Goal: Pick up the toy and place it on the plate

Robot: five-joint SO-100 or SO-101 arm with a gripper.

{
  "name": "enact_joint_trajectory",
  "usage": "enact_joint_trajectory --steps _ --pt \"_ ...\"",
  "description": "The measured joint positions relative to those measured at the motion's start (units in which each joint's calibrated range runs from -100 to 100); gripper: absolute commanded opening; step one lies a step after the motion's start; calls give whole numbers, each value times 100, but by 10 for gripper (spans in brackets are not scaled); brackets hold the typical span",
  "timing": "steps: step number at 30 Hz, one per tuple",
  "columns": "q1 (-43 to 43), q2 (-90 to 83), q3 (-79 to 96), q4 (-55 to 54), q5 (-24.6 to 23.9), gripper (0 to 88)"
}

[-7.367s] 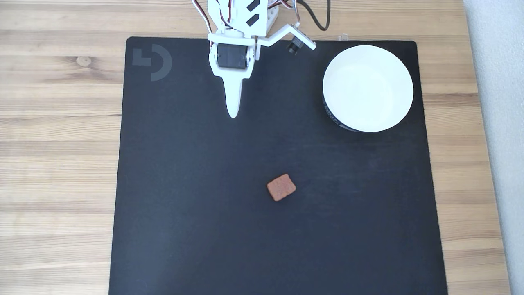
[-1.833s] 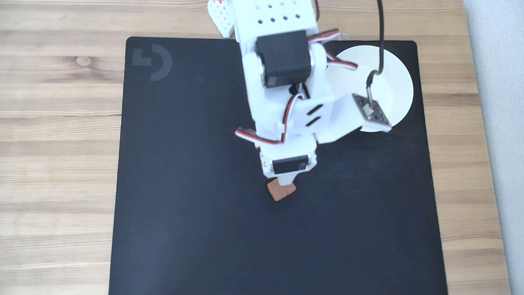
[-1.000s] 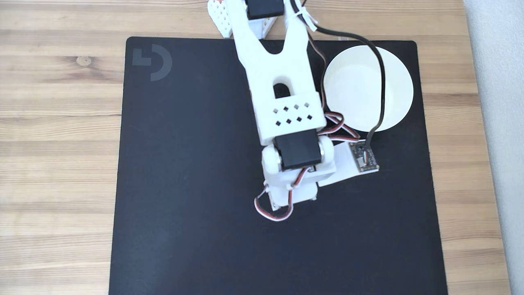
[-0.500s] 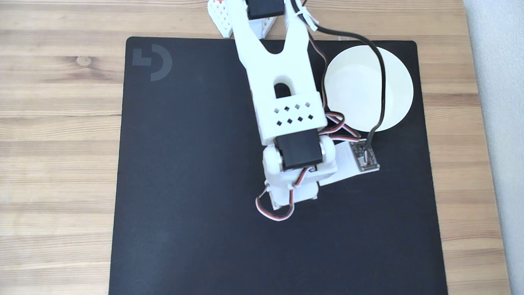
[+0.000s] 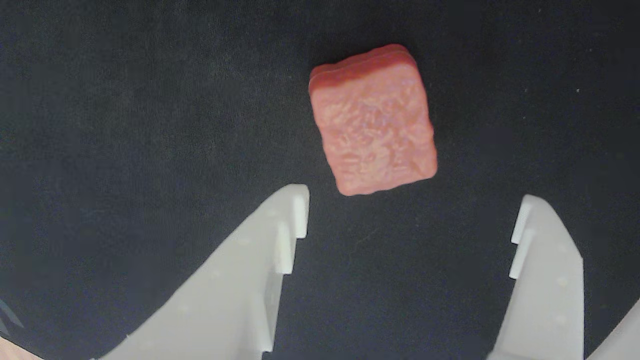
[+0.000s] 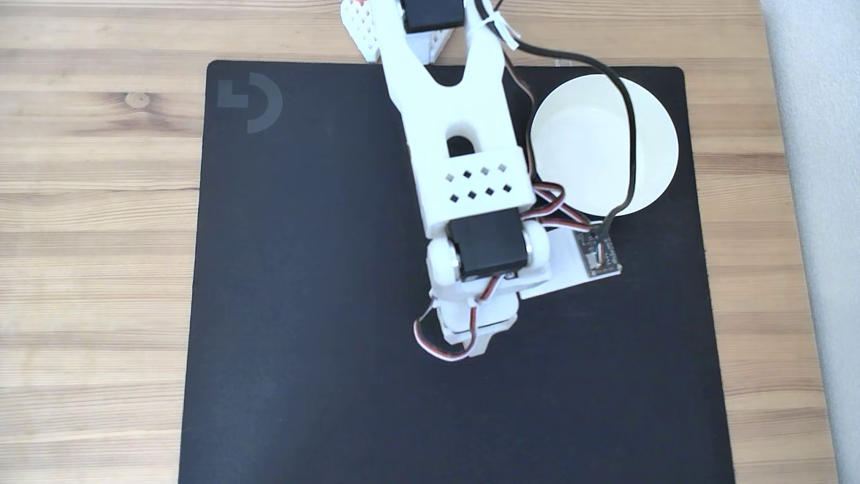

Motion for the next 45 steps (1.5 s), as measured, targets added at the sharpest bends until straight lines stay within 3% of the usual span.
enact_joint_trajectory --steps 17,28,45 --pt "17 0 0 101 15 369" --pt "-58 0 0 329 1097 369" --pt "166 216 0 346 1107 369"
